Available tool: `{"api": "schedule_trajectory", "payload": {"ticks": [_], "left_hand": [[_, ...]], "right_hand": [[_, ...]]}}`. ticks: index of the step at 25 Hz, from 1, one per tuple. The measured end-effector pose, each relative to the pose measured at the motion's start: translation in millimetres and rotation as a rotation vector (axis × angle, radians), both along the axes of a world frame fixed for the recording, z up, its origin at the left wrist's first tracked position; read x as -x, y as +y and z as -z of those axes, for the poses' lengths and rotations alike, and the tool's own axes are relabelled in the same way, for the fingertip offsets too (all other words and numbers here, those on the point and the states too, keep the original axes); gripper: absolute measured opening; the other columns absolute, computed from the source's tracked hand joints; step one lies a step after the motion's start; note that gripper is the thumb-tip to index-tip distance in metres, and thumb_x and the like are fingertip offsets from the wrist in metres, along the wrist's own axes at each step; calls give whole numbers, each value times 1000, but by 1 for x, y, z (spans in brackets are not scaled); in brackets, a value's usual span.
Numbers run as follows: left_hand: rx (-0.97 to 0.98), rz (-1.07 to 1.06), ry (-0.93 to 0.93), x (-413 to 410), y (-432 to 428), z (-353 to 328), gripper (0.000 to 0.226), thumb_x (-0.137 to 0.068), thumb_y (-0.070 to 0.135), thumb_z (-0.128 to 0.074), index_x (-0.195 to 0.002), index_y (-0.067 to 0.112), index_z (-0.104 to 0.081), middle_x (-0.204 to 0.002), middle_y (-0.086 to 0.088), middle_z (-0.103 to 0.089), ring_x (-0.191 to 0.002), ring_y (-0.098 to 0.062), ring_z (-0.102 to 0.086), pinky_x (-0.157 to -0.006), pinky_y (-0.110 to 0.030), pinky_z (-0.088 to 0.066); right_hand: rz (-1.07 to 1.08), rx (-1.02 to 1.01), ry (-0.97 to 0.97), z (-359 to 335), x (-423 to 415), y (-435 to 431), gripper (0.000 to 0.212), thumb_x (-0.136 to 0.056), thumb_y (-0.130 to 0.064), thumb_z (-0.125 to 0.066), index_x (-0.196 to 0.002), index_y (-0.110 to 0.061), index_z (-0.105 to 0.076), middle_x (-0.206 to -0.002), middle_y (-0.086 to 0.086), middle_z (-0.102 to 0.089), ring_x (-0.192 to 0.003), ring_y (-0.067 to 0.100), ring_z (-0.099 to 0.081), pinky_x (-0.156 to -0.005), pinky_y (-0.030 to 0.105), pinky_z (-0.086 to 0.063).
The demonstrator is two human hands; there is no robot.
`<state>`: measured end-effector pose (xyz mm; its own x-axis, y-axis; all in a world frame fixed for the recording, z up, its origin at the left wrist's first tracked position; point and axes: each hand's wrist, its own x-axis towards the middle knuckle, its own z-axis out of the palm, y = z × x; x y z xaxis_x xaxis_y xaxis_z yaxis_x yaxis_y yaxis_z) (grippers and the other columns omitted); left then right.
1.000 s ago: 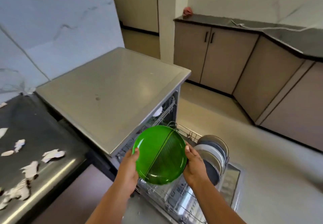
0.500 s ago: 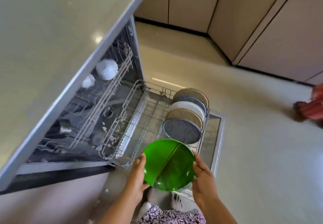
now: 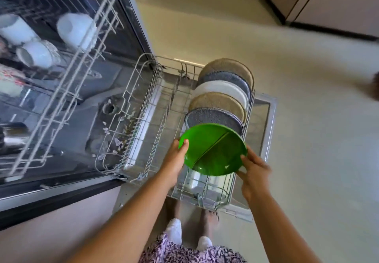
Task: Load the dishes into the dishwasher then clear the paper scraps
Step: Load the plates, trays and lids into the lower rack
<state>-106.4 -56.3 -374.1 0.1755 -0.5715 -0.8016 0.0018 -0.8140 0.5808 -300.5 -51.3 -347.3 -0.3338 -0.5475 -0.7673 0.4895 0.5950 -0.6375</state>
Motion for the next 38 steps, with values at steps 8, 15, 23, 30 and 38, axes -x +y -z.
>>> {"api": "schedule_trajectory", "payload": {"ticks": [8,15,23,30,38], "left_hand": [[95,90,-110,0,-73,16,38,-87,39,-56,-121,23,-59,-120,-6,-63,-112,-29,-57,-96,-40,-46],[126,206,-129,-1,-68,36,33,-92,20,-57,-124,25,-58,-121,-4,-61,-97,-18,-54,-77,-27,-41],[92,246,-77,0,-57,56,36,-93,21,-56,-128,21,-55,-137,-7,-52,-122,-21,-51,-106,-38,-39],[96,218,-97,-2,-48,59,34,-94,17,-53,-128,17,-55,-134,-4,-55,-121,-21,-51,-103,-33,-39],[106,49,-44,-8,-32,32,32,-94,12,-52,-125,12,-57,-130,-3,-57,-117,-19,-55,-105,-40,-42]], "right_hand": [[-40,261,282,28,-4,-37,45,-82,13,-54,-85,-26,-76,-90,-12,-72,-101,13,-63,-97,33,-48],[-324,367,482,54,-16,-32,37,-80,11,-60,-102,-18,-68,-101,0,-69,-100,6,-63,-99,24,-45],[-661,243,641,83,-22,-23,38,-78,16,-55,-101,-8,-72,-102,1,-67,-105,18,-62,-98,12,-40],[-916,221,681,82,-35,-42,38,-87,7,-51,-117,-11,-65,-129,6,-58,-126,19,-49,-111,27,-30],[-677,85,753,61,-40,-1,37,-87,3,-55,-118,-15,-65,-125,4,-62,-115,17,-56,-104,30,-40]]}}
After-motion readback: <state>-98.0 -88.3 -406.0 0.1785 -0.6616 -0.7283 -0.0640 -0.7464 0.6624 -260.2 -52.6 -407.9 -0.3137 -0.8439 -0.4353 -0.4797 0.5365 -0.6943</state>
